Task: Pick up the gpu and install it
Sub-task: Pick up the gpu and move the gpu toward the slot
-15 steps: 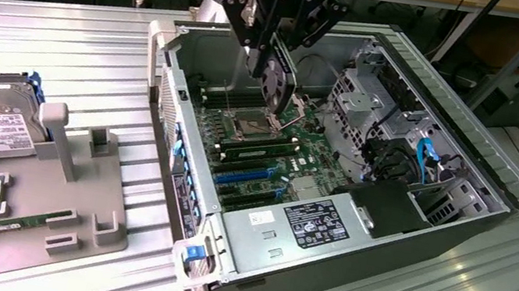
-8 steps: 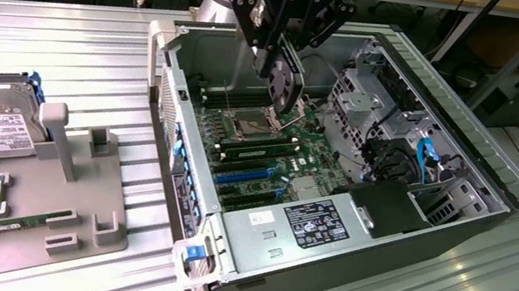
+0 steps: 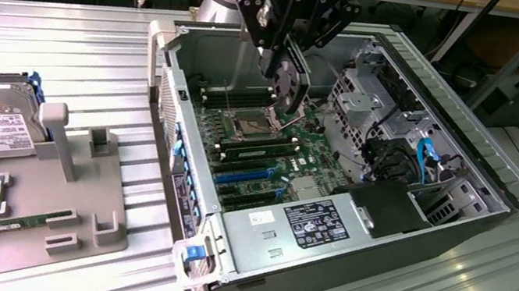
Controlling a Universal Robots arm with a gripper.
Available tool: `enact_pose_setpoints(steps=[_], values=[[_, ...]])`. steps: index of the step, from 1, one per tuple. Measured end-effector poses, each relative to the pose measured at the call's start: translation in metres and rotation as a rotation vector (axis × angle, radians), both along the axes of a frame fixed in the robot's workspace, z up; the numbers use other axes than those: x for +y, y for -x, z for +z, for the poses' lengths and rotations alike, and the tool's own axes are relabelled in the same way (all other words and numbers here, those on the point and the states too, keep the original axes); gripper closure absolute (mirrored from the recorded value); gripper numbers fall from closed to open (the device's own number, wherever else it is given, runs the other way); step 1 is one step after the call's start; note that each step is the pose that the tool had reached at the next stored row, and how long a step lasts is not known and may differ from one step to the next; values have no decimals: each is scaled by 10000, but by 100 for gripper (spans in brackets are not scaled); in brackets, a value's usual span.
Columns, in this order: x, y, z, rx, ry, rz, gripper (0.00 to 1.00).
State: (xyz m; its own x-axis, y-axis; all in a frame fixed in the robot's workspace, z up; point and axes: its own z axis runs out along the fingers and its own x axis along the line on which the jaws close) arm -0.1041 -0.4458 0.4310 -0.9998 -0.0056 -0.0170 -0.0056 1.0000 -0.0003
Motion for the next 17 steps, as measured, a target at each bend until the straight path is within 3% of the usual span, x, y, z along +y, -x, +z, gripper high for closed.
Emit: enact_pose_setpoints(steps=[17], values=[[0,-212,-1,1,1,0,72]])
